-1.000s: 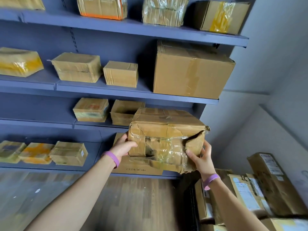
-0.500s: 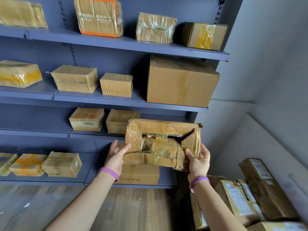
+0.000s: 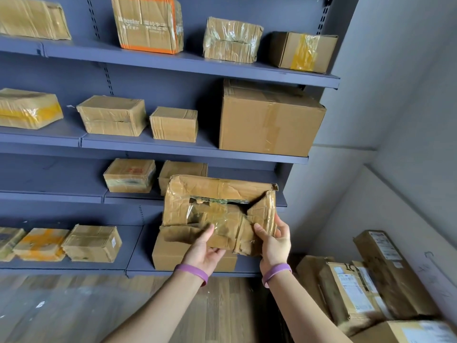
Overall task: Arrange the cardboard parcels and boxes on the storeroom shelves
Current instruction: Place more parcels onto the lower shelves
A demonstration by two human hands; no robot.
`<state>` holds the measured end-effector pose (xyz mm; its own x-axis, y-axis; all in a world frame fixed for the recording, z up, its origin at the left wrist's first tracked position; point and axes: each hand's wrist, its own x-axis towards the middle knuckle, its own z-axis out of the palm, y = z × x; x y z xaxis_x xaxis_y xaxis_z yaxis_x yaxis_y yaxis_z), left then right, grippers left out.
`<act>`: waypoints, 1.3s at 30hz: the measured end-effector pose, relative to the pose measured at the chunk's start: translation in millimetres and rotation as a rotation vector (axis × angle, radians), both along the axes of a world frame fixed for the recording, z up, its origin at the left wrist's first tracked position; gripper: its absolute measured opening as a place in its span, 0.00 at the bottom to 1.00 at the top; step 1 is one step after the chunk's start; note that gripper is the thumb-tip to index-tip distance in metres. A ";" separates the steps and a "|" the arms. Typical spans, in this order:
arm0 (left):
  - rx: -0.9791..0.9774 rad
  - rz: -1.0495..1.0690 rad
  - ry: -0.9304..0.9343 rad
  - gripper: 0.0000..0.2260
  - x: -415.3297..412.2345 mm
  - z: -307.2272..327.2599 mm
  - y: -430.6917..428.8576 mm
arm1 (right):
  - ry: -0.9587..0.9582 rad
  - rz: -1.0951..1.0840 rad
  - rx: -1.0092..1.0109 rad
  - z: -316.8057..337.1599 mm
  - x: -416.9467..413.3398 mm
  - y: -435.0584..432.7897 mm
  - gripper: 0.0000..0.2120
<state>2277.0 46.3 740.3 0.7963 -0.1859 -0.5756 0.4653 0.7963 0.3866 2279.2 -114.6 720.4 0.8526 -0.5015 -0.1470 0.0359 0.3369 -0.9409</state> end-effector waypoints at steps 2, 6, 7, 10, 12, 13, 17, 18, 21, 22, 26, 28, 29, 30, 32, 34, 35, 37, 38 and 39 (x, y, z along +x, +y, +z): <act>0.022 0.045 -0.015 0.21 -0.2 -2.3 9.6 | 0.007 0.084 0.026 1.5 -5.4 5.2 0.27; -0.014 0.135 -0.046 0.25 1.0 -1.6 34.1 | 0.032 0.139 0.255 4.2 -12.8 7.5 0.21; -0.021 0.154 -0.053 0.25 1.0 -0.4 40.6 | 0.073 0.133 0.341 3.6 -13.2 7.8 0.19; -0.004 0.161 -0.089 0.22 0.3 2.9 60.9 | 0.216 0.180 0.604 -1.0 -14.8 6.9 0.25; 0.011 0.160 -0.111 0.23 -1.3 4.0 73.0 | 0.239 0.282 0.730 0.1 -14.4 6.9 0.32; 0.007 0.161 -0.120 0.23 -2.3 3.8 78.6 | 0.239 0.309 0.790 1.3 -14.0 7.5 0.36; 0.005 0.138 -0.132 0.25 -7.5 -3.1 97.6 | 0.200 0.298 0.829 19.6 -11.9 13.2 0.32; 0.012 0.130 -0.135 0.24 -9.7 -4.6 100.9 | 0.193 0.292 0.812 24.2 -11.8 14.2 0.28; 0.017 0.131 -0.158 0.20 -13.5 -4.7 108.5 | 0.198 0.259 0.715 30.5 -14.2 19.0 0.18; 0.011 0.133 -0.167 0.20 -13.3 -4.7 109.5 | 0.194 0.245 0.697 33.6 -16.4 23.0 0.14; -0.115 0.242 -0.175 0.30 -15.3 -1.2 101.4 | 0.166 0.159 0.736 35.5 -16.5 48.9 0.05; -0.177 0.222 -0.169 0.39 -20.4 -2.0 92.4 | 0.164 0.147 0.759 30.1 -12.3 61.1 0.06; -0.196 0.179 -0.171 0.42 -23.1 -1.6 87.3 | 0.177 0.140 0.768 25.3 -9.0 64.3 0.07; -0.185 0.130 -0.177 0.47 -25.3 -1.9 82.8 | 0.191 0.135 0.774 22.9 -7.1 66.9 0.07; -0.127 0.034 -0.205 0.53 -27.4 -0.1 73.5 | 0.197 0.115 0.775 20.7 -6.4 70.9 0.06; -0.058 -0.042 -0.206 0.48 -25.5 3.5 62.7 | 0.207 0.115 0.738 17.6 -8.5 74.7 0.06; -0.030 -0.070 -0.199 0.42 -23.8 5.5 57.2 | 0.213 0.120 0.709 16.0 -10.5 76.9 0.05; 0.004 -0.086 -0.171 0.33 -20.4 6.9 46.7 | 0.208 0.144 0.679 15.6 -16.5 81.6 0.05; 0.017 -0.066 -0.158 0.30 -18.8 5.4 43.3 | 0.209 0.164 0.669 14.8 -18.4 83.7 0.06; 0.038 -0.035 -0.143 0.26 -17.5 4.5 41.0 | 0.216 0.187 0.655 13.5 -19.1 85.8 0.07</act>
